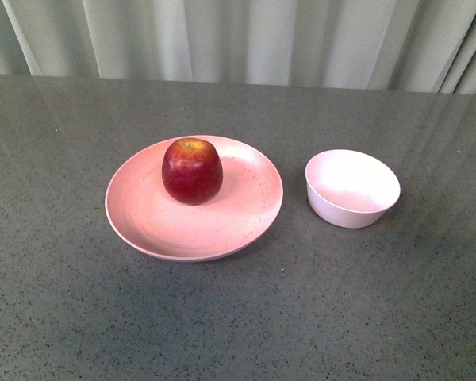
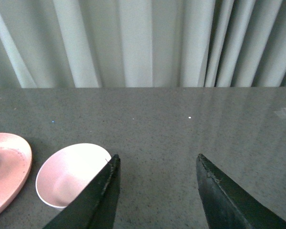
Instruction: Move apple from plate to bowl
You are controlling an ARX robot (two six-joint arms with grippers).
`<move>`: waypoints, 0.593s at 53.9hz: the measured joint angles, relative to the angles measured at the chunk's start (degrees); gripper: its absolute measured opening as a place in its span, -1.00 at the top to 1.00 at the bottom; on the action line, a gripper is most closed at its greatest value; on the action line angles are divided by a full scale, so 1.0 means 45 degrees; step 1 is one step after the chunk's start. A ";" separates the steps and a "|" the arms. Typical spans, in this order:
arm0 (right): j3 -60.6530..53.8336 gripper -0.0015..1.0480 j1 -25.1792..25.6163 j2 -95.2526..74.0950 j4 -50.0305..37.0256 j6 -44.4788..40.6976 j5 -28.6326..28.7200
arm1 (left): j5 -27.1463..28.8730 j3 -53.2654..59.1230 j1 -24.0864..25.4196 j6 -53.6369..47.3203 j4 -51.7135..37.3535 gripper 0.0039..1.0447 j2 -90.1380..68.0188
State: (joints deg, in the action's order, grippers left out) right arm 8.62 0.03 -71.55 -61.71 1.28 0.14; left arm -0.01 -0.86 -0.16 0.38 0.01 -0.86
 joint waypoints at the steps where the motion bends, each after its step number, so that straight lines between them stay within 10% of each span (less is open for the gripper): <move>1: -0.0160 0.20 0.0010 0.0316 0.0112 -0.0024 -0.0058 | 0.0000 0.0000 0.0000 0.0000 0.0000 -0.83 0.0000; 11: -0.1078 0.97 -0.0005 0.2880 0.1753 -0.0228 -0.0019 | 0.0000 0.0000 0.0000 0.0000 0.0000 -0.83 0.0000; 32: -0.1613 0.96 -0.0005 0.7237 0.5338 -0.0228 -0.0029 | 0.0000 0.0000 0.0000 0.0000 0.0000 -0.83 0.0000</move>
State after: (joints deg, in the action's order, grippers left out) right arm 1.37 0.01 -38.98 -37.69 0.25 0.01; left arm -0.01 -0.86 -0.16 0.38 0.01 -0.86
